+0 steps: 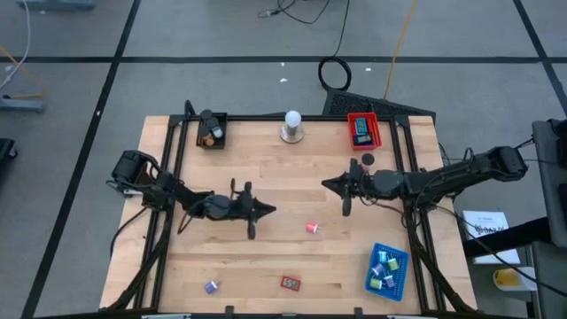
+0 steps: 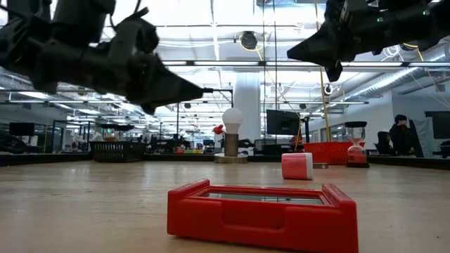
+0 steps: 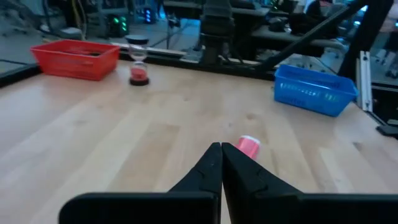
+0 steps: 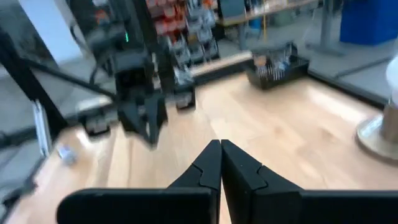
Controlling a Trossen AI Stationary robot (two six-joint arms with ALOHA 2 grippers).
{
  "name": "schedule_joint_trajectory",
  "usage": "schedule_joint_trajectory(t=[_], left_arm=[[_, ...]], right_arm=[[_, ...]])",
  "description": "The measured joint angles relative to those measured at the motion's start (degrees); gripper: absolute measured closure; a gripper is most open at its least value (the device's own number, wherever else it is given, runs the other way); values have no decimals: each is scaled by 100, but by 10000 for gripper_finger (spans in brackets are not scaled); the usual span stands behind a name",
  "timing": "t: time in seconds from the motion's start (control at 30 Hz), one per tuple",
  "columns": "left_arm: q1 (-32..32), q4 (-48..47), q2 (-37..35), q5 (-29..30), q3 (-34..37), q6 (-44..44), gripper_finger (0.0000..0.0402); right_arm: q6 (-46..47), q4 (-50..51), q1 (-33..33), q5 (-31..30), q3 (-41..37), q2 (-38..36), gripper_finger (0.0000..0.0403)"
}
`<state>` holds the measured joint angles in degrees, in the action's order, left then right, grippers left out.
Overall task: Pick & Place Office items
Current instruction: Put the pink charger adapter into the blue bin
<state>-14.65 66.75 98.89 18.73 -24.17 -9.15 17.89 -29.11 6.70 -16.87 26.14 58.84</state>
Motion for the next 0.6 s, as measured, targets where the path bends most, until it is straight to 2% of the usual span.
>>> schedule_joint_trajectory(t=[0.17, 0.37, 0.47, 0.6], left_arm=[[-51, 582, -2, 367, 495, 143, 395], [-10, 347, -2, 472, 642, 173, 386], [-7, 337, -2, 523, 643, 180, 383], [-29, 190, -2, 528, 643, 217, 397]], right_arm=[[225, 1553, 371, -285, 836, 284, 402], [1042, 3722, 668, -338, 2012, 985, 399], [1335, 4361, 795, 92, 2427, 1406, 380], [1632, 4793, 911, 942, 2798, 1972, 333]])
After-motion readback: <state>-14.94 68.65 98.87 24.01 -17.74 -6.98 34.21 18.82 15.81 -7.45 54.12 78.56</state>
